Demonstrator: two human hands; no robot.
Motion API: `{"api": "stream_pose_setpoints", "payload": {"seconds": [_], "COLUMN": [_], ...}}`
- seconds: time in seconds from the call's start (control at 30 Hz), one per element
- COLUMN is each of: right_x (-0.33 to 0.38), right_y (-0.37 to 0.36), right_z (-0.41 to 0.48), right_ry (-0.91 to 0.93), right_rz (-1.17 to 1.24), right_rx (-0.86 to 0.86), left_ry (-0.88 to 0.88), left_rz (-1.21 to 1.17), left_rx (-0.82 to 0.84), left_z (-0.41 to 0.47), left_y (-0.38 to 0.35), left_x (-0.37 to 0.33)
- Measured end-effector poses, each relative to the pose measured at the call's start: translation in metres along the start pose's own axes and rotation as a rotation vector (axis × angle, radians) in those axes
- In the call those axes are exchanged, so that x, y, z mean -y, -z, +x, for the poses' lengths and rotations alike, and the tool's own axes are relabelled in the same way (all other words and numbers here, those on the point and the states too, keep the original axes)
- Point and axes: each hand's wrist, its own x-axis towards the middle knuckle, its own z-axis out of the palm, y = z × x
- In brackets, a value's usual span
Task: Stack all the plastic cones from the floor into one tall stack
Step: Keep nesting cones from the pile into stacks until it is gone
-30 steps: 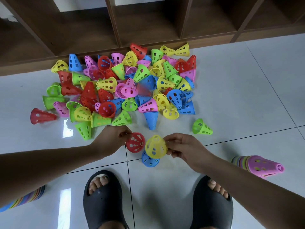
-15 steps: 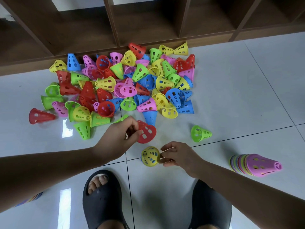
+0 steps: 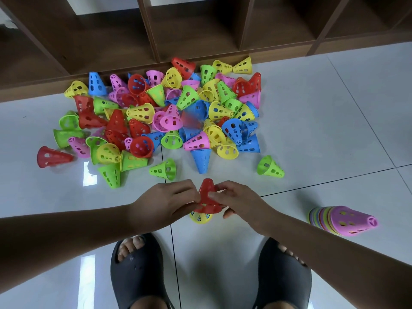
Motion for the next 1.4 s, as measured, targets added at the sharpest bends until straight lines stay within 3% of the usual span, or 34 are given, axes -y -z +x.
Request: {"api": "stream_pose_setpoints", "payload": {"seconds": [0.17, 0.37, 0.53, 0.67, 0.77, 0.97, 1.1, 1.4], "right_x": [-0.002, -0.008, -0.025, -0.03, -0.03, -0.019, -0.016, -0.018], "right_y": [-0.002, -0.008, -0.007, 0.014, 0.047, 0.125, 0.149, 0.134], "right_z": [-0.007, -0.008, -0.003, 0.012, 0.029, 0.05, 0.054, 0.045], "right_ry": [0.162, 0.313, 0.301, 0.278, 0.319, 0.308, 0.164, 0.098], "right_rz": [-0.119, -0.376, -0.431, -0.43, -0.585, -1.049, -1.272, -1.315], "right_rx": [-0.045, -0.099, -0.06, -0.218, -0.348, -0.592, -0.555, -0.473], "left_ry": [-0.057, 0.056, 0.154, 0.277, 0.347, 0.326, 0.43, 0.35], "left_rz": [-0.01, -0.092, -0.107, -0.024, 0.056, 0.19, 0.198, 0.256], "left_rx": [0.039, 0.118, 0.161, 0.117, 0.053, 0.008, 0.05, 0.094], "left_z": [-0.003, -0.017, -0.026, -0.028, -0.02, -0.005, -0.01, -0.02], "left_y": [0.0, -0.012, -0.014, -0.013, -0.005, 0.01, 0.01, 0.001], "left_x": [0.002, 0.016, 0.025, 0.05, 0.068, 0.106, 0.123, 0.13]}}
